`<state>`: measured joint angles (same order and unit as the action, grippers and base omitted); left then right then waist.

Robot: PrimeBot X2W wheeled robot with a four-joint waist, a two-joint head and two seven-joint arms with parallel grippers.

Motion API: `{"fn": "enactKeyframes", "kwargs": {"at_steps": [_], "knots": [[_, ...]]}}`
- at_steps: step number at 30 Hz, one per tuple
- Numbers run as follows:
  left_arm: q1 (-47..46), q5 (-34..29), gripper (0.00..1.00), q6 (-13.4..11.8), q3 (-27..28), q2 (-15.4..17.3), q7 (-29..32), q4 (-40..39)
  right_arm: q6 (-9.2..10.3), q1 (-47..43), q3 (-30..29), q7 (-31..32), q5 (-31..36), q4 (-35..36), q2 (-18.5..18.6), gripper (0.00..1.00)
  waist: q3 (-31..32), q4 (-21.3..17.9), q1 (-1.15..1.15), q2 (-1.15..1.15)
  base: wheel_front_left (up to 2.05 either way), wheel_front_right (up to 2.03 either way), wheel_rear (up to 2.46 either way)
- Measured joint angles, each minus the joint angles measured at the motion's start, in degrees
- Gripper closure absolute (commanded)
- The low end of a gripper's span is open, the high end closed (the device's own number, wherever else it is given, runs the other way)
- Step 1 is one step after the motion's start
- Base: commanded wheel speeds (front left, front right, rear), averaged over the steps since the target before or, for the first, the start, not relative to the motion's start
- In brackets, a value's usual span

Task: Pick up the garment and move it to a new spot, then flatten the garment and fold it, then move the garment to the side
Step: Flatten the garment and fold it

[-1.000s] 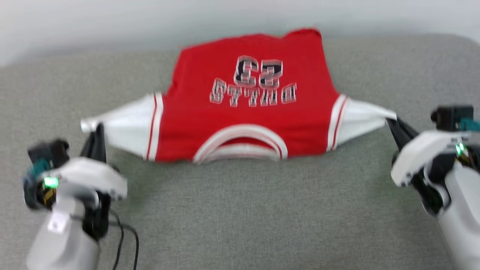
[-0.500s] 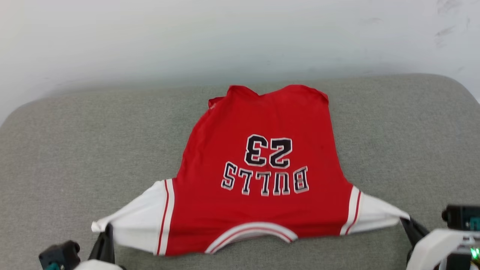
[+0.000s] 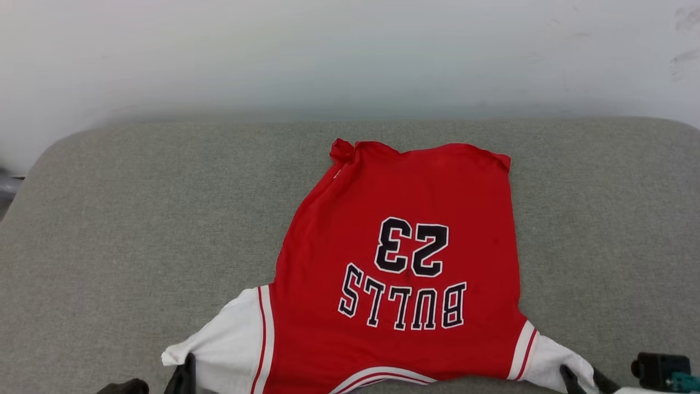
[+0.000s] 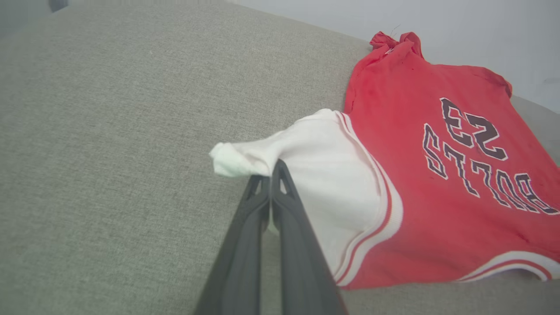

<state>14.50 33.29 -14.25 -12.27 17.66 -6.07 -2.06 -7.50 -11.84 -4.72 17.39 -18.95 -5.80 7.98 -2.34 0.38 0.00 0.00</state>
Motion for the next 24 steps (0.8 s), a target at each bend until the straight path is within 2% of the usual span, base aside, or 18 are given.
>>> {"fn": "enactKeyframes", "kwargs": {"at_steps": [5,8,12,16,24], "knots": [[-2.3,-1.16,1.0,0.47,-1.09,-0.11,-0.67,-1.13,0.0,7.12,-0.68,-5.64,-1.08,-1.92,-0.33,0.0,-1.41,0.97,0.0,0.0,0.0,0.0,0.0],[-3.78,-1.94,1.0,0.49,-1.91,-0.3,-0.75,-2.22,0.0,12.89,-2.04,-7.87,-2.27,-5.55,-0.21,0.0,-2.83,1.51,0.0,0.0,0.0,0.0,0.0],[-7.44,-2.85,1.0,1.18,-2.86,-0.71,-1.27,-3.9,0.0,24.47,-3.99,-8.21,-3.44,-13.59,1.92,0.0,-5.86,2.55,0.01,0.0,0.0,0.0,0.0],[-11.73,-3.31,1.0,2.97,-4.91,-2.19,-2.25,-4.19,0.0,33.89,-4.94,-5.05,-4.41,-22.73,5.21,0.0,-8.68,5.12,0.01,0.0,0.0,0.0,0.0],[-19.06,-3.89,1.0,5.83,-7.11,-3.98,-4.27,-3.56,0.0,52.56,-3.99,9.5,-4.04,-34.48,11.68,0.0,-15.6,10.23,0.02,0.0,0.0,0.0,0.0]]}}
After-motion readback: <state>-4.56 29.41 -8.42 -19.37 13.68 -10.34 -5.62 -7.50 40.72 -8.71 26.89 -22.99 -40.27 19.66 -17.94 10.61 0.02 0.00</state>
